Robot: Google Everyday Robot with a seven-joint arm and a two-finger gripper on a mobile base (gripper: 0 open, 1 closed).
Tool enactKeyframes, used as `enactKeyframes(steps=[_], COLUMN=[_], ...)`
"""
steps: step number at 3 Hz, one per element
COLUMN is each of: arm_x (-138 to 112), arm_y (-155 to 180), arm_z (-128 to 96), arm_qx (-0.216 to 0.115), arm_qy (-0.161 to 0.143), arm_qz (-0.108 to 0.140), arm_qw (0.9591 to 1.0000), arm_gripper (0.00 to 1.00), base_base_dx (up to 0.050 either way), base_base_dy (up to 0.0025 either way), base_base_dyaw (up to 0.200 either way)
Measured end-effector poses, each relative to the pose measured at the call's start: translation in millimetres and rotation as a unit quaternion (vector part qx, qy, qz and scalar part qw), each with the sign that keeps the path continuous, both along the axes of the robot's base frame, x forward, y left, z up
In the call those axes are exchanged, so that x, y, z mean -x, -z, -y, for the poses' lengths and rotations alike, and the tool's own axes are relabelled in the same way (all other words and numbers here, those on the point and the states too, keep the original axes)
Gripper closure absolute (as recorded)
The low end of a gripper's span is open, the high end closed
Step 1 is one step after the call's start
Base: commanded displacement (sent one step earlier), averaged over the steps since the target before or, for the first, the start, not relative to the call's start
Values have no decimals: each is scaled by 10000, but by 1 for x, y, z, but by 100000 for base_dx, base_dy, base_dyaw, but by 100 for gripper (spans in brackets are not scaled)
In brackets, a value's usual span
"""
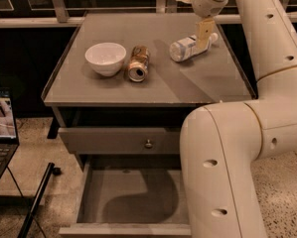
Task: Place blue plastic bottle into middle drawer
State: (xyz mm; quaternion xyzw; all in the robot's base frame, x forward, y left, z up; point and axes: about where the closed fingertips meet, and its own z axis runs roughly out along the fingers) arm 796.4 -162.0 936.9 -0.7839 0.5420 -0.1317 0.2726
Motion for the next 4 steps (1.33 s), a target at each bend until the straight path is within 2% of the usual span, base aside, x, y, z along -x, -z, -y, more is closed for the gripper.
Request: enactKeyframes(steps=[1, 2, 3, 4], arm_x=[0, -3, -3, -2], arm_y=[0, 9, 40, 58], arm_z=[0, -9, -13, -13], arm_qx=[0, 106, 80, 108], arm_qy=[0, -48, 10, 97], arm_qz=[0, -94, -464, -694], arm_qw=[10000, 9999, 9989, 9975], arm_gripper=[0, 0, 0, 0], base_base_dx=[0, 0, 0, 0], base_base_dy=[0, 0, 0, 0], base_base_dyaw=[0, 0, 0, 0])
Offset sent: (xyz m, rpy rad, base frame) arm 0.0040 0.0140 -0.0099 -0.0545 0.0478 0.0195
